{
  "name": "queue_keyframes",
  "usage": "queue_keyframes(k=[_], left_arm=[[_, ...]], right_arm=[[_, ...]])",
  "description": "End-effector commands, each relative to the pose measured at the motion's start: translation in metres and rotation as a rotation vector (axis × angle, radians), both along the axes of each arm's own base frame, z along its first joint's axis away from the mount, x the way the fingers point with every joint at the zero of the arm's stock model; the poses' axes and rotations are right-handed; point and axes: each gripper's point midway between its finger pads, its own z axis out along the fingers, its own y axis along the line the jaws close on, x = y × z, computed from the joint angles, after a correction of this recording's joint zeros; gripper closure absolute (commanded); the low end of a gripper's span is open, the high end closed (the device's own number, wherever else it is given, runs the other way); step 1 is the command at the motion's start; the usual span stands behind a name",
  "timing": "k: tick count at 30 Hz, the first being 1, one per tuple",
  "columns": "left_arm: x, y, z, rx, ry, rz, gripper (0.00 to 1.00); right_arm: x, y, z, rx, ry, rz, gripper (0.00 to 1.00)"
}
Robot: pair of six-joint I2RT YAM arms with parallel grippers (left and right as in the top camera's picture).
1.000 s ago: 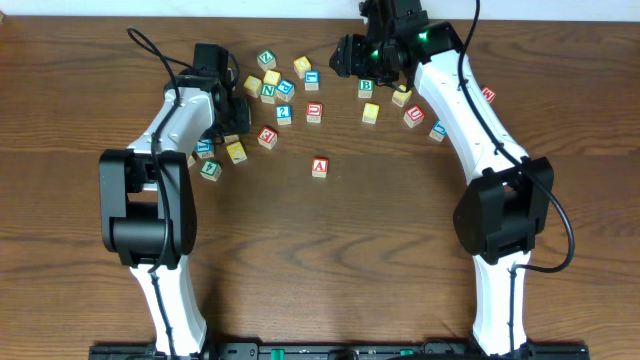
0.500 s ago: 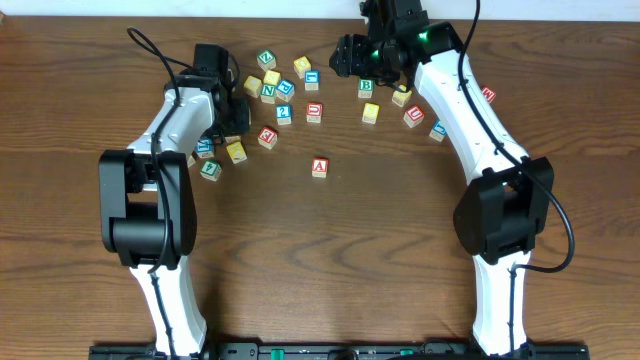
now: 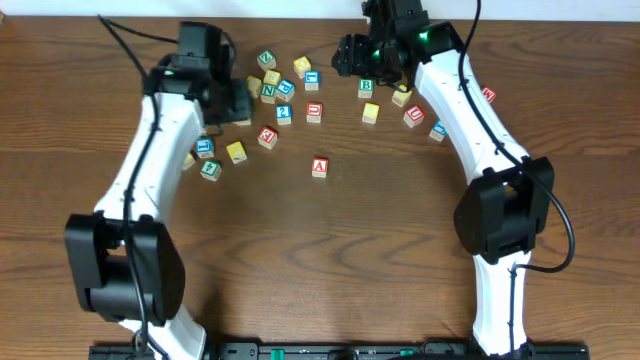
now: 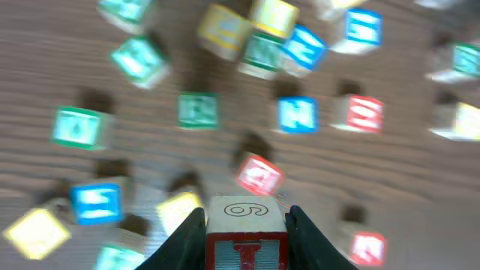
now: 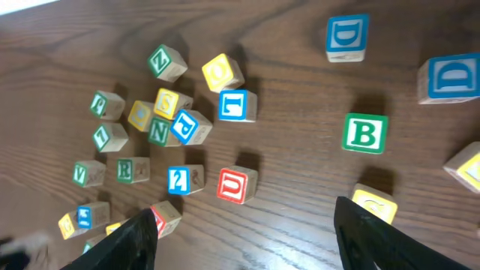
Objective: Spell out AI2
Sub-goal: 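Carry the red I block and place it right of the A block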
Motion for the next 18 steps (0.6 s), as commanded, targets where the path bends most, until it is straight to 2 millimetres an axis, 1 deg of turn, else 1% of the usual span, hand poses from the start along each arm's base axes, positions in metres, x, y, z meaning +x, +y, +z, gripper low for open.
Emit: queue_keyframes(k=[1, 5, 9, 13, 16, 18], left_arm=[[-0.013, -0.050, -0.008, -0.067, 0.052, -0.055, 0.73], [-0.027, -0.097, -0.015, -0.072, 0.071, -0.138, 0.73], [-0.040, -0.141, -0.021, -0.073, 0.069, -0.213, 0.73], [-0.047, -0.164, -0.037, -0.007, 0.062, -0.212, 0.73], [-0.055, -0.184, -0.056, 0.012, 0.084, -0.247, 0.73], [-0.060, -0.192, -0.069, 0.014, 0.113, -0.243, 0.73]], right_arm=[[0.012, -0.030, 0.027, -0.005, -0.057, -0.064, 0.30], [0.019, -0.061, 0.027, 0.021, -0.034, -0.106, 0.32], [0.019, -0.085, 0.026, 0.063, 0.007, -0.129, 0.36], [0.016, -0.100, 0.021, 0.059, 0.040, -0.154, 0.35], [0.012, -0.104, 0.018, 0.050, 0.061, -0.155, 0.34], [0.010, -0.104, 0.017, 0.043, 0.066, -0.153, 0.34]])
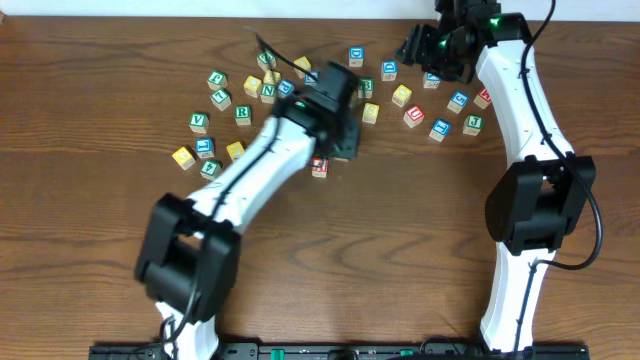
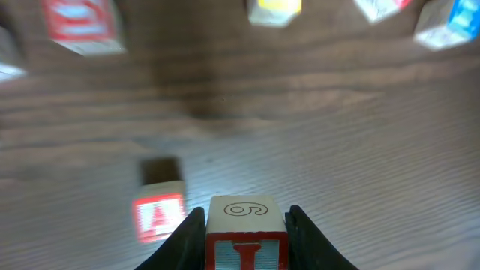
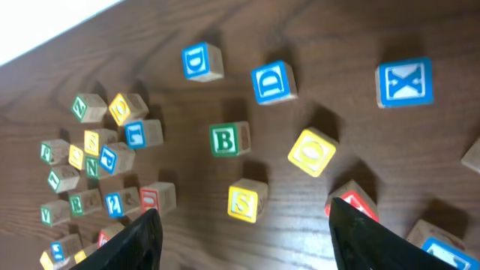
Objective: Spell out AI2
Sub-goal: 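Carry the red I block and place it right of the A block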
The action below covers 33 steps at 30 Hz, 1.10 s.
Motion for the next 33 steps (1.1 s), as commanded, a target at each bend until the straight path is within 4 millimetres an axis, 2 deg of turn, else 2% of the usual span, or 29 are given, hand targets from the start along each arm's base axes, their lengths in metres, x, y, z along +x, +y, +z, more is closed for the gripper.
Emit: queue_keyframes(k=[1, 7, 10, 16, 17, 18, 23, 26, 28, 32, 33], left_arm=[[-0.005, -0.006, -0.031, 0.051, 0.046, 0.038, 0.73], [-0.005, 0.000, -0.070, 0.148, 0.074, 0.047, 0.73], [-0.004, 0.000, -0.082, 0.155, 0.086, 0.054, 0.72], [0.000, -0.003, -0.085, 0.147, 0.076, 0.054, 0.71], [0.000, -0.003, -0.085, 0.146, 0.074, 0.054, 0.64], [0.000, -0.003, -0.085, 0.146, 0.074, 0.054, 0.61], [0.000, -0.003, -0.084, 0.144, 0.073, 0.054, 0.56], [0.002, -0.004, -0.077, 0.134, 0.059, 0.055, 0.53], [0.009, -0.006, -0.060, 0.116, 0.022, 0.045, 0.52], [0.030, -0.004, -0.008, 0.056, -0.086, 0.046, 0.47], [0.038, 0.001, 0.012, 0.037, -0.127, 0.065, 0.46]], right_arm=[[-0.004, 0.009, 0.028, 0.019, -0.048, 0.033, 0.34], [-0.008, 0.011, 0.026, 0.016, -0.036, 0.041, 0.34], [-0.008, 0.011, 0.026, 0.011, -0.037, 0.050, 0.34], [-0.010, 0.011, 0.025, 0.006, -0.031, 0.057, 0.34], [-0.010, 0.011, 0.024, 0.005, -0.031, 0.059, 0.34], [-0.011, 0.011, 0.024, 0.005, -0.030, 0.059, 0.34], [-0.011, 0.011, 0.024, 0.004, -0.027, 0.059, 0.33], [-0.011, 0.011, 0.024, 0.001, -0.029, 0.065, 0.32], [-0.012, 0.010, 0.024, 0.001, -0.027, 0.065, 0.32], [-0.012, 0.010, 0.023, 0.001, -0.026, 0.065, 0.32], [-0.012, 0.010, 0.023, 0.001, -0.026, 0.065, 0.32]])
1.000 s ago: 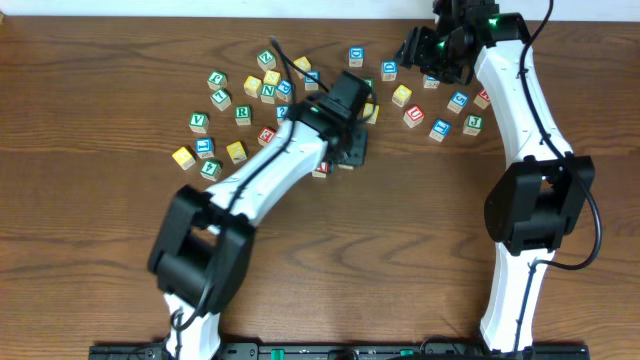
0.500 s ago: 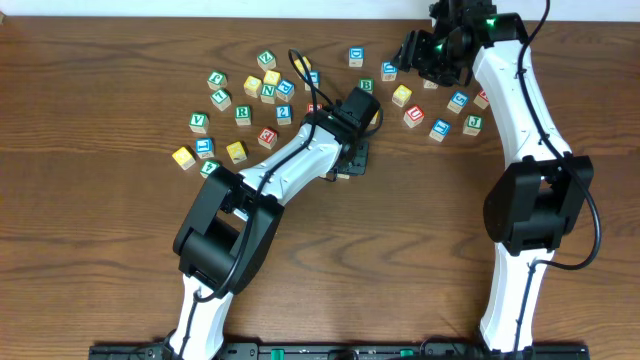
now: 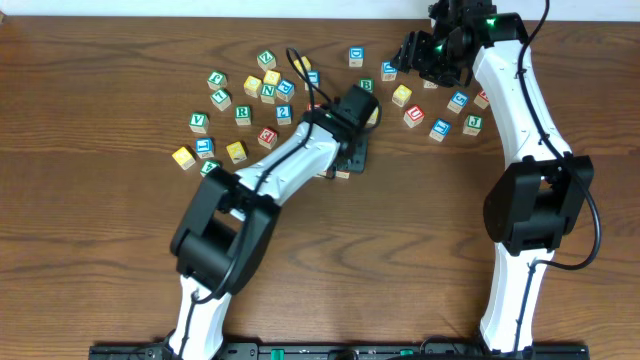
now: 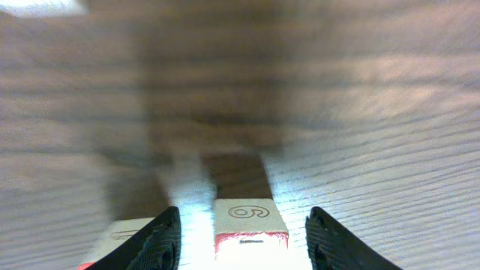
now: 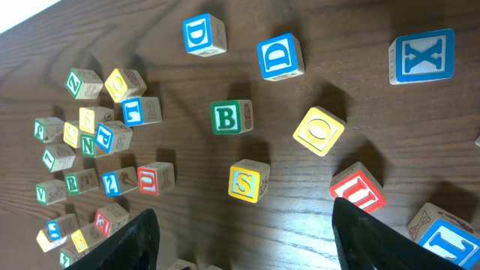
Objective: Spell out AI2
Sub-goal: 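Carry the red I block and place it right of the A block, then move the left gripper to the blue 2 block and grasp it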
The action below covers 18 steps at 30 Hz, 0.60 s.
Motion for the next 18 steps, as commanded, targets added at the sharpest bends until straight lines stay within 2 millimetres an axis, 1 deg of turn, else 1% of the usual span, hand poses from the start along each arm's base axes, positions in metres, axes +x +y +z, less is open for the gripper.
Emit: queue_keyframes(k=[1, 3, 4, 6, 7, 8, 9, 10, 12, 14, 17, 18], left_arm=[[0.039, 0.014, 0.093, -0.076, -0.208, 0.042, 0.46], [0.048, 0.031, 0.115, -0.076, -0.263, 0.082, 0.45], [0.053, 0.043, 0.124, -0.069, -0.287, 0.109, 0.45], [0.063, 0.064, 0.133, -0.057, -0.313, 0.130, 0.45], [0.067, 0.072, 0.133, -0.052, -0.317, 0.143, 0.45], [0.073, 0.084, 0.132, -0.047, -0.320, 0.166, 0.45], [0.079, 0.095, 0.129, -0.039, -0.321, 0.184, 0.45], [0.092, 0.117, 0.121, -0.031, -0.317, 0.233, 0.45], [0.102, 0.135, 0.110, -0.026, -0.311, 0.270, 0.45], [0.109, 0.145, 0.098, -0.029, -0.293, 0.285, 0.45], [0.114, 0.147, 0.076, -0.051, -0.252, 0.235, 0.44], [0.114, 0.148, 0.068, -0.053, -0.236, 0.231, 0.41]], right_arm=[[-0.001, 0.004, 0.028, 0.008, -0.061, 0.023, 0.32], [-0.001, 0.005, 0.028, 0.008, -0.059, 0.024, 0.32], [-0.002, 0.005, 0.028, 0.008, -0.057, 0.024, 0.32], [-0.003, 0.008, 0.027, 0.007, -0.053, 0.030, 0.32], [-0.004, 0.010, 0.027, 0.007, -0.053, 0.035, 0.32], [-0.005, 0.013, 0.027, 0.006, -0.053, 0.040, 0.32], [-0.005, 0.015, 0.027, 0.002, -0.054, 0.043, 0.32], [-0.006, 0.020, 0.026, -0.017, -0.057, 0.048, 0.31], [-0.007, 0.024, 0.024, -0.041, -0.061, 0.050, 0.29], [-0.007, 0.027, 0.023, -0.067, -0.065, 0.051, 0.27], [-0.008, 0.030, 0.022, -0.096, -0.071, 0.053, 0.24], [-0.008, 0.030, 0.022, -0.096, -0.071, 0.054, 0.24]])
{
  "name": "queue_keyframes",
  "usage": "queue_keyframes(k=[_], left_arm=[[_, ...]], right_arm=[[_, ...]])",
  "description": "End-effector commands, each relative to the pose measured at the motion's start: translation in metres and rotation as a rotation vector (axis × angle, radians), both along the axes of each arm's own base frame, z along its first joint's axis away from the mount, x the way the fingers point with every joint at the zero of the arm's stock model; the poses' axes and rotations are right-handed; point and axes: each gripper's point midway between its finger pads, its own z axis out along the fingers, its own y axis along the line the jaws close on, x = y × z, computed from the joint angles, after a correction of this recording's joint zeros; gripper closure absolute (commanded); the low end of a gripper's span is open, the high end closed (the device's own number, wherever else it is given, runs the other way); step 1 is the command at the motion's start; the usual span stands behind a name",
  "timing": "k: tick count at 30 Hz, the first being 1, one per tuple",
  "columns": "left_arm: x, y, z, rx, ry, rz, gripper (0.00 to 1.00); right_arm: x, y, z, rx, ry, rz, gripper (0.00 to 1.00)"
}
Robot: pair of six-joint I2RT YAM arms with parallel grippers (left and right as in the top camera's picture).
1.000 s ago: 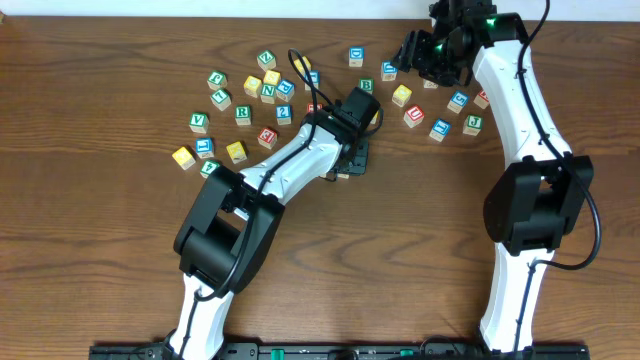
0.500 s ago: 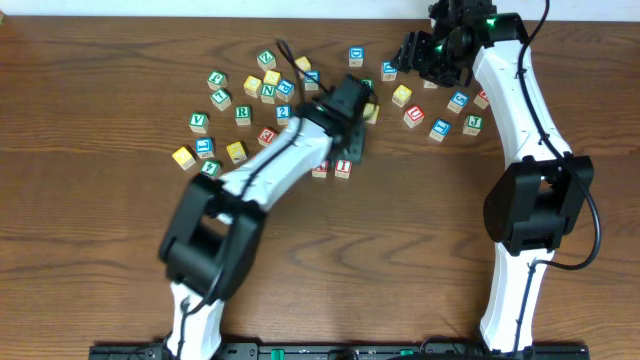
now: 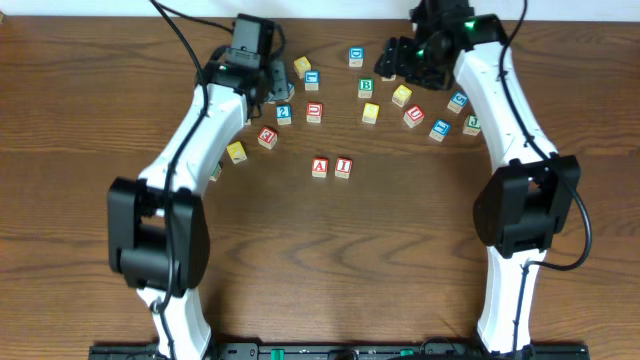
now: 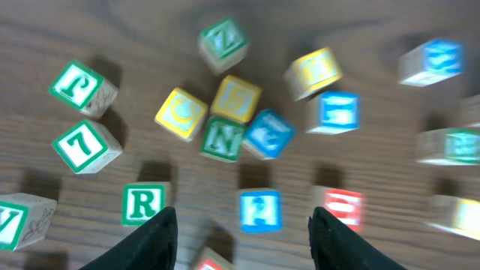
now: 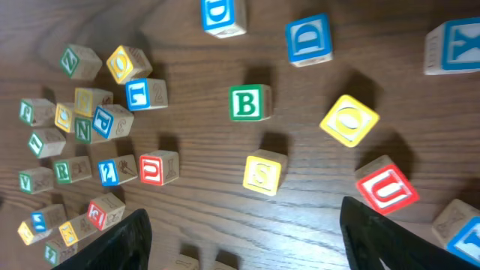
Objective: Spell out AI2
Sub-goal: 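Move the left gripper to the blue 2 block and grasp it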
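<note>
A red A block (image 3: 319, 167) and a red I block (image 3: 343, 167) sit side by side at mid-table, A on the left. A blue 2 block (image 3: 284, 113) lies farther back; it shows blurred in the left wrist view (image 4: 260, 210) and also in the right wrist view (image 5: 110, 171). My left gripper (image 3: 266, 84) hangs open and empty over the back-left cluster, its fingertips (image 4: 162, 238) spread wide with the 2 block just ahead of them. My right gripper (image 3: 400, 58) is open and empty over the back-right blocks.
Loose letter blocks crowd the back of the table: a green N (image 4: 226, 139), green R (image 4: 144, 202), green B (image 5: 247, 103), yellow S (image 5: 263, 172), red U (image 5: 385, 187) and blue D (image 5: 308, 38). A red block (image 3: 266, 136) and a yellow one (image 3: 236, 151) lie to the left.
My left gripper, which stood open around the I block beside the A, has moved away to the back-left cluster. The I block stays next to the A. The right gripper shifted slightly.
My left gripper first held the I block above the back-left cluster, then carried it close to the red A. Later it was open with the block resting on the table beside the A. Now A and I stand together and the gripper is over the cluster.
</note>
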Motion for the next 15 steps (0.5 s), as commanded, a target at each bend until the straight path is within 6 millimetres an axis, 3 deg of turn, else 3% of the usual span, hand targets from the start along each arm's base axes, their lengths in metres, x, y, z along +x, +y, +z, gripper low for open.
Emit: queue_keyframes(k=[1, 5, 15], left_arm=[[-0.001, -0.003, -0.033, -0.004, 0.066, -0.069, 0.39], [-0.002, -0.006, -0.054, 0.008, 0.101, -0.085, 0.36], [-0.002, -0.012, -0.075, 0.014, 0.130, -0.102, 0.29]], right_arm=[[0.001, 0.001, 0.026, -0.036, -0.068, 0.007, 0.24], [0.000, 0.001, 0.025, -0.036, -0.067, 0.007, 0.24], [-0.002, 0.001, 0.024, -0.042, -0.059, 0.014, 0.24]])
